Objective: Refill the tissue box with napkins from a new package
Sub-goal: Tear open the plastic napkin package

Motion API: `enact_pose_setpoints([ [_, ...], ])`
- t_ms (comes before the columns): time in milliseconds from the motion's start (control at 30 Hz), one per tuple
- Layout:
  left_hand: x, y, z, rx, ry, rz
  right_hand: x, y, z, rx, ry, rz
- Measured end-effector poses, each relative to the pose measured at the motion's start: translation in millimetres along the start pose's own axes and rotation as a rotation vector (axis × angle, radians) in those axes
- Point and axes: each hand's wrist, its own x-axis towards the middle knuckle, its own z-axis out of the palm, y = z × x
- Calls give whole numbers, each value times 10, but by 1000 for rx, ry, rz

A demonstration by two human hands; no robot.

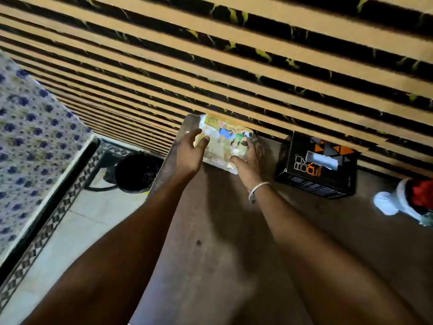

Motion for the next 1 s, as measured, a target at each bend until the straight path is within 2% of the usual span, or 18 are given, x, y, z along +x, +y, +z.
enact_pose_setpoints([
  [233,215,-82,43,328,50,-148,306,124,175,-45,25,94],
  [400,434,-349,46,188,-62,-230,357,77,213,68,35,145],
  [500,345,-148,20,101,-70,-204,339,85,188,85,80,137],
  [733,-186,79,-228,-84,-18,-81,-228,-42,48,50,122,-81],
  [1000,-908,-357,-544,14,-1,-75,-1179,313,276,0,57,-100],
])
